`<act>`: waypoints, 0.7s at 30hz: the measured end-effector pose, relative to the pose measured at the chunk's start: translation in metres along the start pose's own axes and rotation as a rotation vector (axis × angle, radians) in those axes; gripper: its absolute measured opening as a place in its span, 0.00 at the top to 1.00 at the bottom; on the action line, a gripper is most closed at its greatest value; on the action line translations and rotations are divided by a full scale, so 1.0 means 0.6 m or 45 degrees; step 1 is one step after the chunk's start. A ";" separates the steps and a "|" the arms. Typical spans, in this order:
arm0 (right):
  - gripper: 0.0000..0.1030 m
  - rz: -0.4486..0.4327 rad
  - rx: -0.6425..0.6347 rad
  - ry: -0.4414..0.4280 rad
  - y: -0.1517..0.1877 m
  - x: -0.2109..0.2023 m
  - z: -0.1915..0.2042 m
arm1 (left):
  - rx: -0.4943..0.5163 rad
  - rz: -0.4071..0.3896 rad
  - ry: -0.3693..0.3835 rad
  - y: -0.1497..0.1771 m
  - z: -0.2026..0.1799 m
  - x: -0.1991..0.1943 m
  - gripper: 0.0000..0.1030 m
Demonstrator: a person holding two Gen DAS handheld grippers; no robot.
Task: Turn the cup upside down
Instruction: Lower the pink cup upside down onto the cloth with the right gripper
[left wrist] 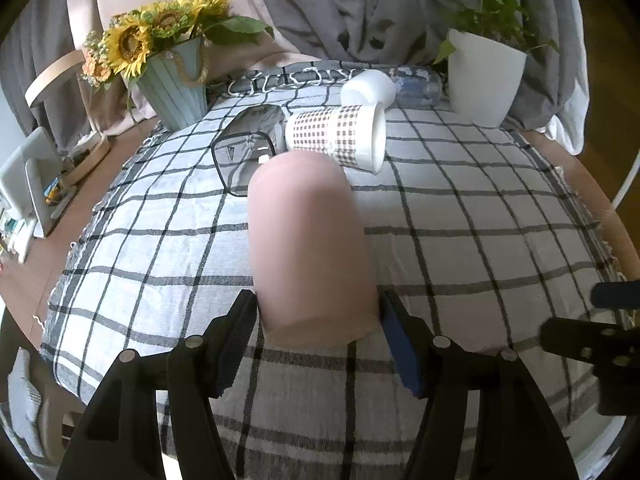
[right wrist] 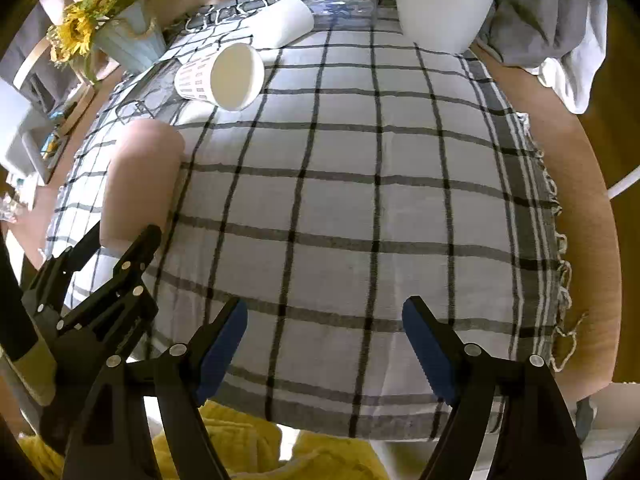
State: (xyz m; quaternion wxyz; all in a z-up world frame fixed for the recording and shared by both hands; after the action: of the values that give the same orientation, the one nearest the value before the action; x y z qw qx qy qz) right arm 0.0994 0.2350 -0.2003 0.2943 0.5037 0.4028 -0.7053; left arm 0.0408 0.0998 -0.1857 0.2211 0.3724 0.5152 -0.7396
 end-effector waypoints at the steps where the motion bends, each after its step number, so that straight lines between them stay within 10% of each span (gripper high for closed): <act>1: 0.22 0.003 -0.003 -0.007 0.000 0.000 0.002 | 0.003 -0.005 0.003 -0.001 0.001 -0.007 0.39; 21: 0.22 -0.121 0.065 -0.202 -0.053 -0.048 0.053 | -0.151 -0.078 0.085 -0.095 0.091 -0.039 0.51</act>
State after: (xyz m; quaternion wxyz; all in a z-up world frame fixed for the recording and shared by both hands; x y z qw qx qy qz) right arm 0.0674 0.2236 -0.1591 0.2787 0.4339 0.3837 -0.7660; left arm -0.0026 0.0686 -0.1231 0.2029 0.3671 0.5764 -0.7013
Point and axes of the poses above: each gripper's, at about its wrist camera, not at the fingertips, and x roughly the way its jaws point, z to its left, y to its underside, the point moved 3 cm from there along x, roughly the way its jaws point, and after that the axes turned 11 degrees about x, right-handed, at the moved point
